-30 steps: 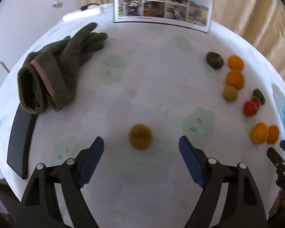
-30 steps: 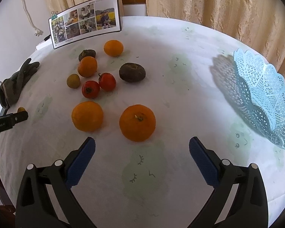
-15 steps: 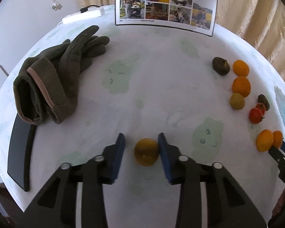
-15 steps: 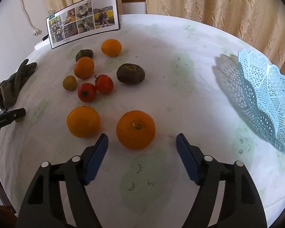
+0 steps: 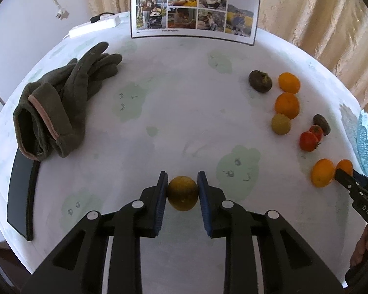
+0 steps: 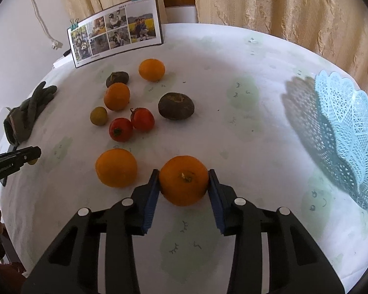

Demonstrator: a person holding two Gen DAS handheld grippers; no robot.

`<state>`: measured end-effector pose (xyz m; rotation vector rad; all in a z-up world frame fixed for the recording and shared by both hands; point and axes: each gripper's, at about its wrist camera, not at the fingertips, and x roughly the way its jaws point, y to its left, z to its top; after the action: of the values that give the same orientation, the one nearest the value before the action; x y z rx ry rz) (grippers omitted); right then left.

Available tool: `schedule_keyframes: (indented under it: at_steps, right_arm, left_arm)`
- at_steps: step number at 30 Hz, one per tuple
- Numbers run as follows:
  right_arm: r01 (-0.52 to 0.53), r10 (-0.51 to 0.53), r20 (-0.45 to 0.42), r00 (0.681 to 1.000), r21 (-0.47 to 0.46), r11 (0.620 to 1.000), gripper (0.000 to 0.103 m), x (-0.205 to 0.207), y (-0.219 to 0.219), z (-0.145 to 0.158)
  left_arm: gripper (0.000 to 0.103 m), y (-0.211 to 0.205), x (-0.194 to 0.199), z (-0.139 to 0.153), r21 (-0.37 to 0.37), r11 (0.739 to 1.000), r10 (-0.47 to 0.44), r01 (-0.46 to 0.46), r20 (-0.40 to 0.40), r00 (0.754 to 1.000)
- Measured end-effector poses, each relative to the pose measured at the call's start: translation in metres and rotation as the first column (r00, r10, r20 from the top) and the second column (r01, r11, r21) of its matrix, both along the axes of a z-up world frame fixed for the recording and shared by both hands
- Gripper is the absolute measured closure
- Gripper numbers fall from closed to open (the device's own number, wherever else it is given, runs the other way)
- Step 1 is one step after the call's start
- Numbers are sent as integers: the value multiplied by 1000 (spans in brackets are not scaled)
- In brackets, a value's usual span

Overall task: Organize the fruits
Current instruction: 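Drop the tangerine into the blue basket with the right tool while the left tool holds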

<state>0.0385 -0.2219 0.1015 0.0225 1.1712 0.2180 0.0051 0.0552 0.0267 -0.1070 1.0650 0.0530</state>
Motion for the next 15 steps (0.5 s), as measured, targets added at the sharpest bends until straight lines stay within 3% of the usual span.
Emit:
schedule_keyframes:
  at_steps: [9, 15]
  right_arm:
    - [108, -111, 98, 989, 33, 994, 63, -2, -50, 43]
    - [258, -258, 169, 951, 20, 966, 63, -8, -110, 71]
  left_arm:
    - [78, -44, 7, 20, -19, 997, -80, 81, 37, 996]
    - [78, -89, 15, 34, -39, 985, -164, 167, 66, 984]
